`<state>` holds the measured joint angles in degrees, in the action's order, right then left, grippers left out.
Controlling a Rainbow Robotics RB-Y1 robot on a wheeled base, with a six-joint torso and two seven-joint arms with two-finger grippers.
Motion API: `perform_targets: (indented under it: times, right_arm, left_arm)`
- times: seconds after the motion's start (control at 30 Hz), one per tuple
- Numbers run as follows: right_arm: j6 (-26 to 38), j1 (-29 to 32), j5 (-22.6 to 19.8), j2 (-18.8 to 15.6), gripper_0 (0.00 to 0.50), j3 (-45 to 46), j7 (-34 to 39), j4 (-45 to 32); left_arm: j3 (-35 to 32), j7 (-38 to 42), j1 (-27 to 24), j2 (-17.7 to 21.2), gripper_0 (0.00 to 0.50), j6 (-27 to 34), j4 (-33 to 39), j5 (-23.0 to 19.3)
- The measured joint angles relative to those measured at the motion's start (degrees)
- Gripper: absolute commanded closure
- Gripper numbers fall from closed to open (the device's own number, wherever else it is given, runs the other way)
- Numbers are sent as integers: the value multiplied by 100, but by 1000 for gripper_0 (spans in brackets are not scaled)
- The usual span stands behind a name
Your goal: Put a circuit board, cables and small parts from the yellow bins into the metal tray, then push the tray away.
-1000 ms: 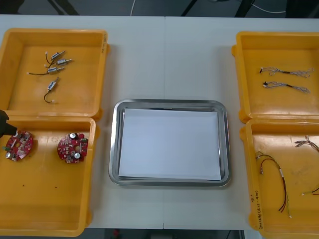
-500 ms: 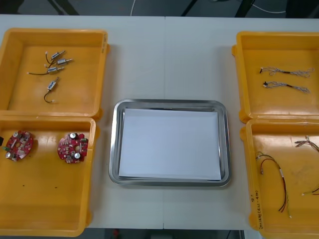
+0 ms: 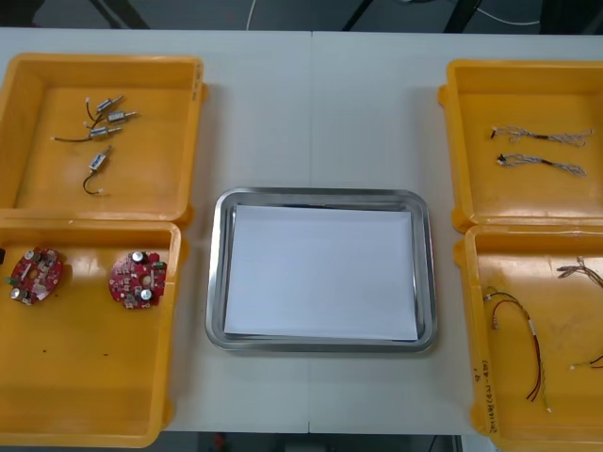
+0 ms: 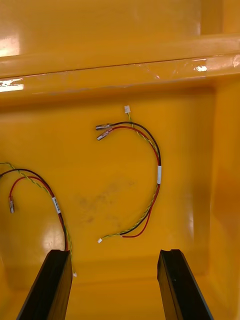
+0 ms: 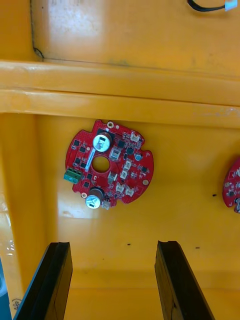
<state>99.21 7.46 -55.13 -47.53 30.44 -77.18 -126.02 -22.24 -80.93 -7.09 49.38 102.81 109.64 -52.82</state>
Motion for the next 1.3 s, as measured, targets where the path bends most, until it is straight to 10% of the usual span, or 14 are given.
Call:
perform_targets:
  times: [0.63, 1.3]
  right_arm:
    - [-1489, 369, -29, -516, 0, -696, -395, 946]
    - [-1717, 34, -8, -630, 0, -1275, -705, 1973]
  left_arm:
    - [294, -2, 322, 80, 11, -962, -218, 23]
    - [590, -4, 679, 83, 10, -1932, -564, 22]
